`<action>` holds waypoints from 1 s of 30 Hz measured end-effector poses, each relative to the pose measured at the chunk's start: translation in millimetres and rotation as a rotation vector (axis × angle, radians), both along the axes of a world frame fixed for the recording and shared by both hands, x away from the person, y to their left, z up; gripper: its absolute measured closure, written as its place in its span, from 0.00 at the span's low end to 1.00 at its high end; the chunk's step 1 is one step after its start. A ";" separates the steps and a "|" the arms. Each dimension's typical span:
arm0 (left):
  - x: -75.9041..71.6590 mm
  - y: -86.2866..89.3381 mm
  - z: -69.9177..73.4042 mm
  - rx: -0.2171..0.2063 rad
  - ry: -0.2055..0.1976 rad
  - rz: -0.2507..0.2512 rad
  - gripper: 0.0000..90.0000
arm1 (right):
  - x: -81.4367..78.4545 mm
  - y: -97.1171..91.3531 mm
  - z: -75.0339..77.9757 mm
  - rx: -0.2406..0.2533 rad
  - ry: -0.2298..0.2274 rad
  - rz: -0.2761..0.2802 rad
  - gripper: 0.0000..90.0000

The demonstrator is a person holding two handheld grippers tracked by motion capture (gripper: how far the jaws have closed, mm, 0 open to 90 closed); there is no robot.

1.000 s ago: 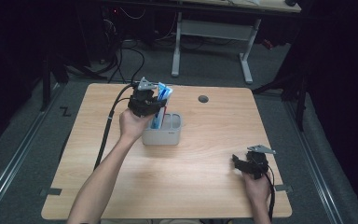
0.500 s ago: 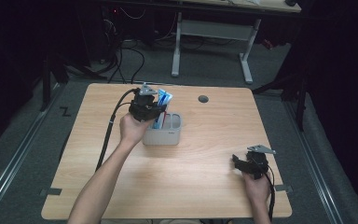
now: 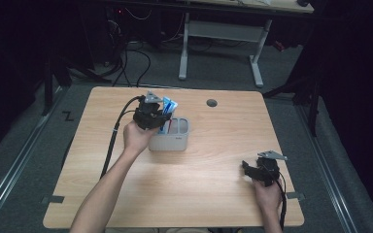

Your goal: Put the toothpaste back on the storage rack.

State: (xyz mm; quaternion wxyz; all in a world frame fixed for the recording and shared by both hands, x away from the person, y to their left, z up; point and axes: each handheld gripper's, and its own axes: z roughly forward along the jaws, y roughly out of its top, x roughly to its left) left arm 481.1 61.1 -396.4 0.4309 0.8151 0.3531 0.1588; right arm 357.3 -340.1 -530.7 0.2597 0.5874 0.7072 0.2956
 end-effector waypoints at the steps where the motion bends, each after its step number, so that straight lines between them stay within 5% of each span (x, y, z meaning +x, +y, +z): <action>1: 0.0 -0.5 -1.3 0.002 0.002 -0.001 0.82 | 0.0 0.0 0.0 0.000 0.000 0.000 0.32; 16: -0.1 -7.8 -11.2 0.031 0.013 -0.013 0.81 | 0.0 0.1 0.0 0.000 -0.001 -0.001 0.32; 30: -2.7 -17.7 -15.7 0.043 -0.016 -0.037 0.80 | 0.1 0.0 0.0 0.000 -0.001 0.000 0.32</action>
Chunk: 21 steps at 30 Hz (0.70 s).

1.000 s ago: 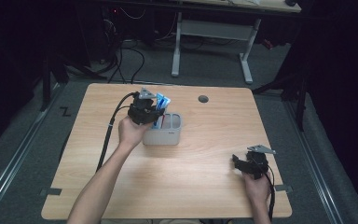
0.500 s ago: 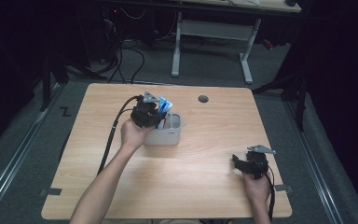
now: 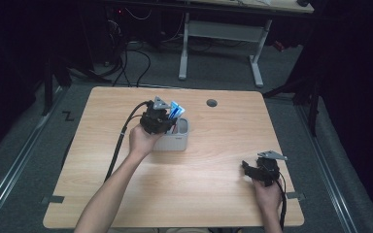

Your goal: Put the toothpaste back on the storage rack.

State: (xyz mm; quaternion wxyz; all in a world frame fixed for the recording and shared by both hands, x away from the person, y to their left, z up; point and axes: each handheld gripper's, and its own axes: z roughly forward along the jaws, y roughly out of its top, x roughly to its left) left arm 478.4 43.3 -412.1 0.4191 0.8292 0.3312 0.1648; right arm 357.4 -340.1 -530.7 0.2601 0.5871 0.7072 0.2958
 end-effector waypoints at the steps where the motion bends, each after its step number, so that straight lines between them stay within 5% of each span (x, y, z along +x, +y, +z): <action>1: -0.6 -0.1 0.2 0.000 -0.006 0.001 0.80 | 0.0 0.0 0.0 0.000 0.000 0.000 0.32; 9: -3.8 8.6 4.2 -0.026 -0.013 0.011 0.78 | 0.0 0.1 0.0 0.000 0.000 0.000 0.32; 21: -10.5 20.3 14.4 -0.083 -0.016 0.031 0.63 | -0.1 0.3 0.0 0.002 0.001 -0.003 0.32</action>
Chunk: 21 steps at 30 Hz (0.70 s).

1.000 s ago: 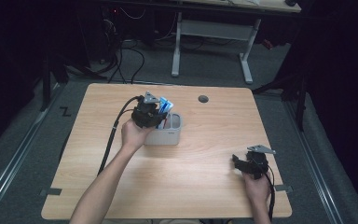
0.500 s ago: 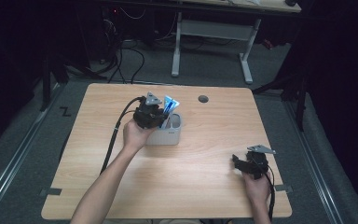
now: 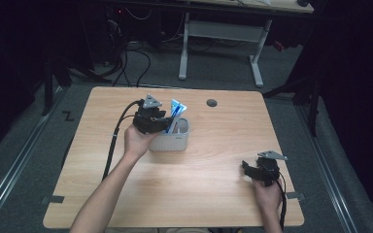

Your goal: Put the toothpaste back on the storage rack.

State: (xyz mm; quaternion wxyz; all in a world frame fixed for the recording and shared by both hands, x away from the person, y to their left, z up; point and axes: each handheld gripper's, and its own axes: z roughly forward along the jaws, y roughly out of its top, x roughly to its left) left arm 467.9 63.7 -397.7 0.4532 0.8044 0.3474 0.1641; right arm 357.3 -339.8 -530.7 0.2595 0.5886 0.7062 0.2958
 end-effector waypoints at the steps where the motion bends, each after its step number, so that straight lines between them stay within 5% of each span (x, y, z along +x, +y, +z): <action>1: -0.7 1.1 1.0 -0.002 0.000 -0.001 0.62 | 0.0 0.0 0.1 -0.001 0.001 0.000 0.32; 21: -9.5 24.2 14.3 -0.032 -0.038 0.012 0.59 | 0.0 0.2 0.1 -0.001 0.000 -0.002 0.32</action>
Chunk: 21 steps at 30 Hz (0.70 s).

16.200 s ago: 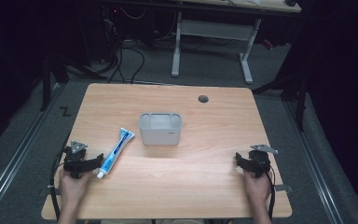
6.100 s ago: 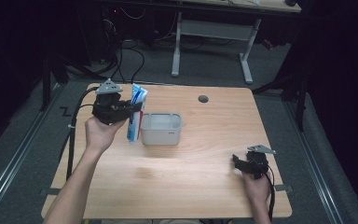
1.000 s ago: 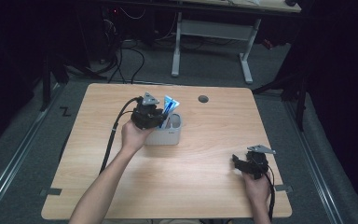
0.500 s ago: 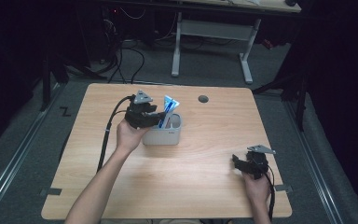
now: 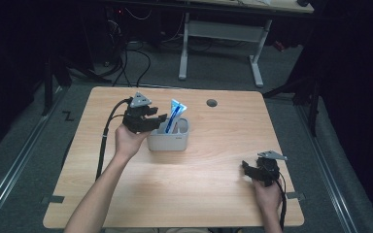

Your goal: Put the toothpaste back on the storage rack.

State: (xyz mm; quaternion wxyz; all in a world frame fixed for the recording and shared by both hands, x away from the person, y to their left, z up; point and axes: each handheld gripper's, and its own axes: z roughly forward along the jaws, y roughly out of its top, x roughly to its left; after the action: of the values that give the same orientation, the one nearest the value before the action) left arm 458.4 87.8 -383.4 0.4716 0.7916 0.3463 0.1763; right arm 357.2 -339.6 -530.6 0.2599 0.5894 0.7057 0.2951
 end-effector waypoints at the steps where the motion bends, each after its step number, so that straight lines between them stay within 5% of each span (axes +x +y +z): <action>1: -0.4 0.9 0.0 0.007 -0.001 0.002 0.59 | -0.1 0.1 0.0 0.000 0.001 -0.001 0.32; 21: -8.3 23.2 -2.5 0.003 -0.006 0.035 0.57 | -0.2 0.2 0.1 0.000 0.001 -0.001 0.32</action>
State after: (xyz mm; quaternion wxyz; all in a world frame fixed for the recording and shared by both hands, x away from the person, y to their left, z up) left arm 450.1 111.0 -385.9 0.4683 0.7855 0.3584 0.1875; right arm 357.0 -339.3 -530.6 0.2593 0.5898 0.7056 0.2948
